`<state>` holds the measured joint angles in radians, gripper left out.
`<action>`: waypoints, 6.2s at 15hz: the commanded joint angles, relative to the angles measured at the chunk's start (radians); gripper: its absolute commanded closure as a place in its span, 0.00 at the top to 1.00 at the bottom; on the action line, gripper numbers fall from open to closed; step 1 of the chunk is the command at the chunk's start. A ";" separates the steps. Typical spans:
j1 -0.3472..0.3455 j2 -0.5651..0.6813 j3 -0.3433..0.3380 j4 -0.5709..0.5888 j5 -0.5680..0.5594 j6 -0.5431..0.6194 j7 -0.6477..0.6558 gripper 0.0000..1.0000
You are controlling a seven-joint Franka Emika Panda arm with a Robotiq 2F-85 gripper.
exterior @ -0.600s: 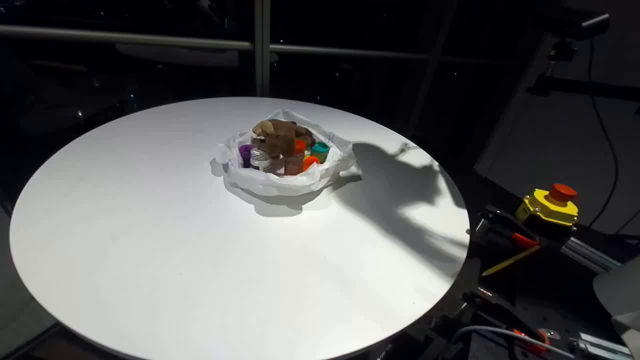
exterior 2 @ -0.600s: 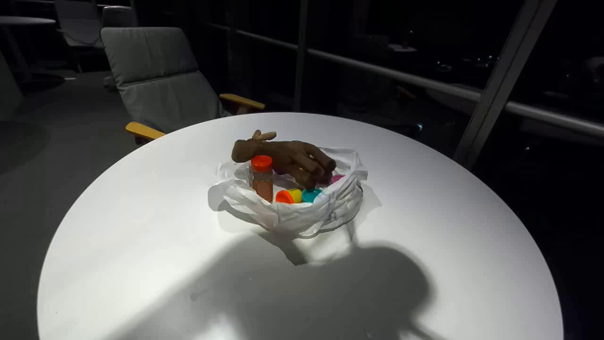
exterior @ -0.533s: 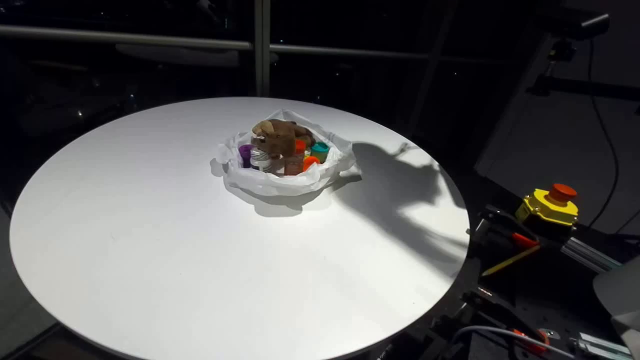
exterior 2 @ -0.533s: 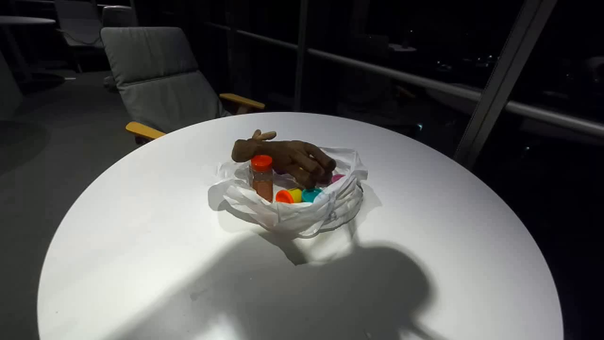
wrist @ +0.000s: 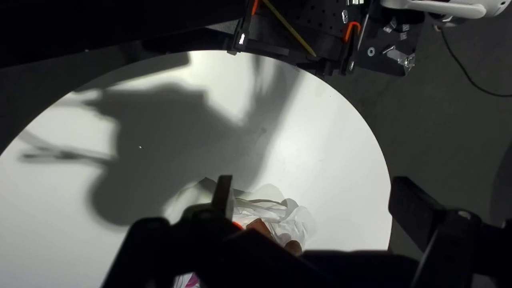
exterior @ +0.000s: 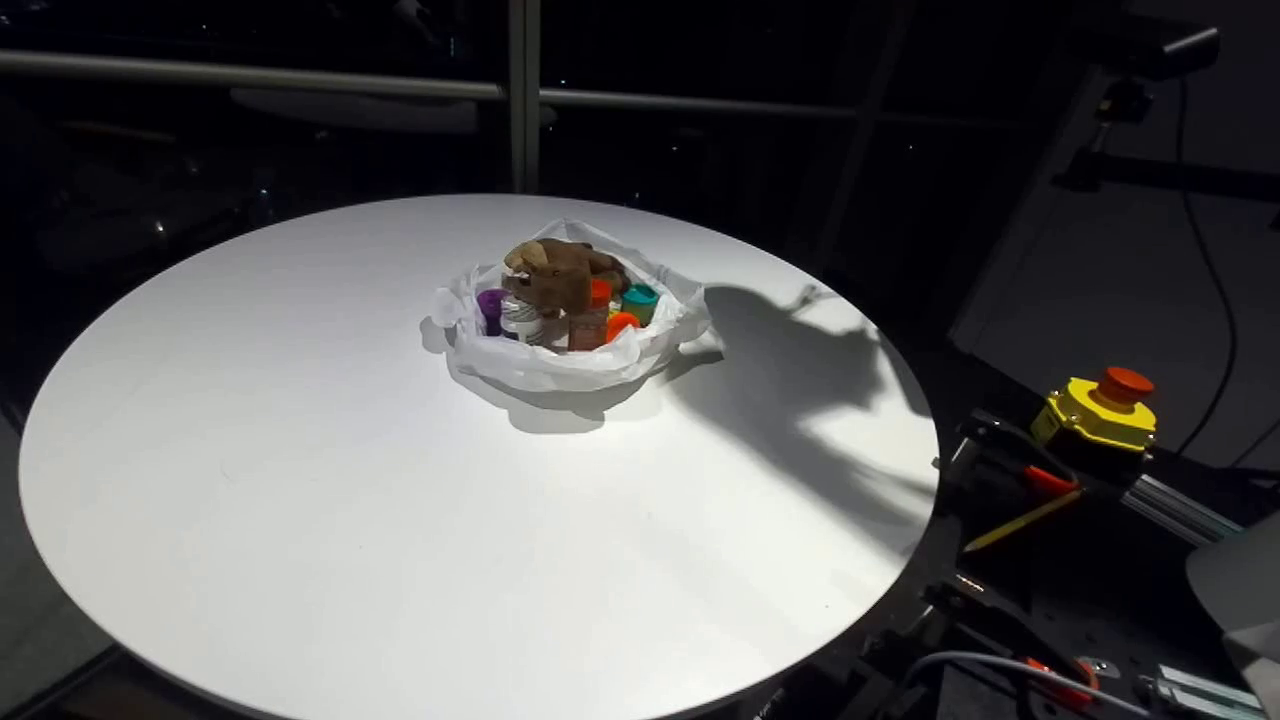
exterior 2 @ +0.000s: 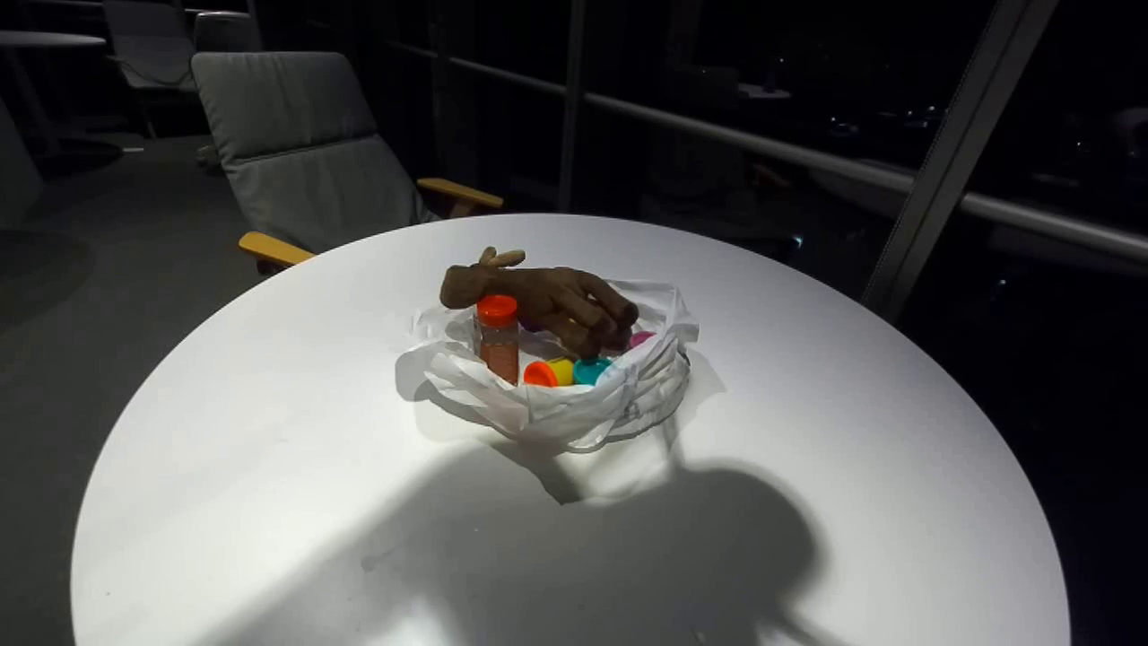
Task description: Pick up the objects from the plastic bag and them on the table.
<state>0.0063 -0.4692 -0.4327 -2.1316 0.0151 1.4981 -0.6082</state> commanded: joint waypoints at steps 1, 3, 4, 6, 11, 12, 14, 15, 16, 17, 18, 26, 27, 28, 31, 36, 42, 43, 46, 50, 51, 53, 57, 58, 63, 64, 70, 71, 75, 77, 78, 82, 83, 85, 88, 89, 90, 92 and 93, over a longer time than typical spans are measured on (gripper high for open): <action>-0.026 0.075 0.073 0.035 0.060 0.048 0.049 1.00; -0.014 0.126 0.132 0.042 0.087 0.133 0.130 1.00; -0.010 0.147 0.161 0.043 0.100 0.183 0.173 1.00; -0.003 0.199 0.246 0.028 0.102 0.340 0.292 1.00; 0.014 0.424 0.410 0.009 0.013 0.778 0.582 1.00; 0.015 0.473 0.428 0.022 -0.019 0.815 0.631 1.00; 0.017 0.579 0.441 0.054 -0.067 0.844 0.714 1.00; 0.018 0.626 0.439 0.069 -0.079 0.854 0.746 1.00; 0.020 0.672 0.437 0.091 -0.072 0.844 0.763 1.00; 0.019 0.715 0.437 0.108 -0.045 0.849 0.757 1.00; 0.017 0.753 0.439 0.117 -0.021 0.866 0.749 1.00; 0.016 1.012 0.438 0.272 0.073 1.027 0.785 1.00; 0.013 1.036 0.440 0.295 0.083 1.034 0.787 1.00; 0.012 1.058 0.443 0.320 0.094 1.039 0.791 1.00; 0.012 1.110 0.440 0.383 0.112 1.035 0.803 1.00; 0.012 1.141 0.425 0.416 0.112 0.979 0.840 0.50; 0.013 1.102 0.406 0.397 0.108 0.957 0.882 0.06; 0.013 1.086 0.403 0.389 0.106 0.959 0.883 0.03; 0.014 0.997 0.394 0.348 0.098 0.959 0.877 0.04; 0.031 0.837 0.405 0.264 0.080 0.933 0.852 0.03; 0.039 0.790 0.414 0.232 0.072 0.928 0.841 0.03; 0.056 0.702 0.444 0.167 0.067 0.915 0.803 0.03; 0.115 0.565 0.537 0.009 0.078 0.901 0.708 0.03; 0.134 0.567 0.557 -0.024 0.070 0.911 0.697 0.03; 0.204 0.645 0.631 -0.154 0.007 1.033 0.600 0.03; 0.214 0.681 0.635 -0.170 -0.026 1.085 0.591 0.03; 0.351 0.831 0.509 -0.175 -0.429 1.317 0.771 0.03; 0.380 0.853 0.487 -0.167 -0.470 1.330 0.798 0.04; 0.395 0.863 0.469 -0.163 -0.486 1.294 0.777 0.43; 0.356 0.832 0.494 -0.151 -0.414 1.253 0.756 0.59; 0.327 0.811 0.500 -0.138 -0.366 1.226 0.750 0.66; 0.214 0.742 0.508 -0.079 -0.195 1.096 0.703 0.96; 0.191 0.732 0.505 -0.063 -0.165 1.069 0.691 1.00; 0.151 0.724 0.486 -0.037 -0.135 1.037 0.690 1.00; 0.106 0.737 0.467 -0.010 -0.120 0.997 0.703 1.00; 0.096 0.755 0.459 0.004 -0.124 0.995 0.710 1.00; 0.090 0.768 0.453 0.010 -0.134 0.999 0.717 1.00; 0.048 0.790 0.456 0.039 -0.095 0.990 0.649 1.00; 0.038 0.810 0.455 0.054 -0.088 0.993 0.643 1.00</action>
<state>0.0813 0.2957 0.0202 -2.1465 -0.1243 2.5180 0.0918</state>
